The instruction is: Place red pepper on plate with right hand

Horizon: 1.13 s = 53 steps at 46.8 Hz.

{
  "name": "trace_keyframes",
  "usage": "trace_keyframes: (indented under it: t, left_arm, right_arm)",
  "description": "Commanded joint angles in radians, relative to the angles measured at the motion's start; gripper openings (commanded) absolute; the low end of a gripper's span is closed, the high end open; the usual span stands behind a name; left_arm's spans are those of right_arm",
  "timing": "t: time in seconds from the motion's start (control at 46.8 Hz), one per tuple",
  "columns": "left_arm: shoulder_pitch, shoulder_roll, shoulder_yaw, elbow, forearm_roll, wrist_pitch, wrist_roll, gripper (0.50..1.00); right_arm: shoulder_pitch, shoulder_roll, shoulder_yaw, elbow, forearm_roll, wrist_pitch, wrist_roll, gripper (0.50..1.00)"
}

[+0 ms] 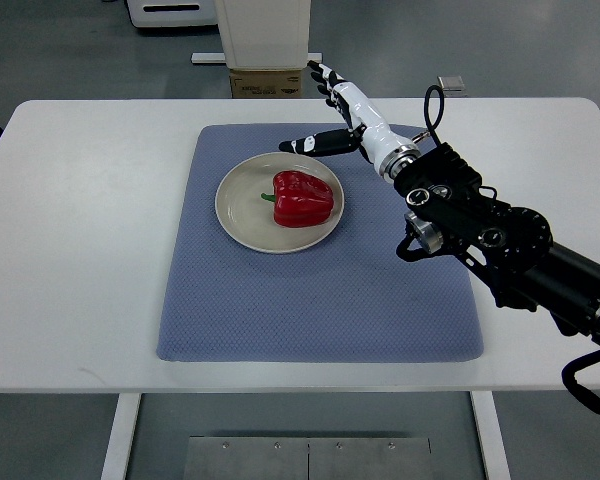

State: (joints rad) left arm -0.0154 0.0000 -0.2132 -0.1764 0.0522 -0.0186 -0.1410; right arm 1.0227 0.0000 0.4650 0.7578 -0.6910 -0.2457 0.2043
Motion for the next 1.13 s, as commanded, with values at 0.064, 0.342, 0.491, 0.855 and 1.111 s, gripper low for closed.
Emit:
trace_keyframes:
  t: [0.064, 0.342, 0.491, 0.855, 1.111]
  left_arm:
    - [0.0, 0.0, 0.0, 0.0, 0.0, 0.0, 0.0, 1.0]
    - [0.0, 0.0, 0.0, 0.0, 0.0, 0.0, 0.0, 1.0]
    - [0.0, 0.0, 0.0, 0.0, 0.0, 0.0, 0.001, 1.0]
    - [0.0, 0.0, 0.0, 0.0, 0.0, 0.0, 0.001, 1.0]
    - [0.0, 0.0, 0.0, 0.0, 0.0, 0.0, 0.001, 1.0]
  right_arm:
    - [-0.046, 0.0, 0.164, 0.0, 0.028, 0.0, -0.02, 1.0]
    - [-0.138, 0.0, 0.38, 0.003, 0.028, 0.0, -0.023, 1.0]
    - [-0.187, 0.0, 0.497, 0.005, 0.028, 0.0, -0.014, 1.0]
    - [-0.257, 0.0, 0.613, 0.005, 0.028, 0.0, 0.015, 1.0]
    - [-0.286, 0.0, 0.615, 0.005, 0.03, 0.002, 0.017, 1.0]
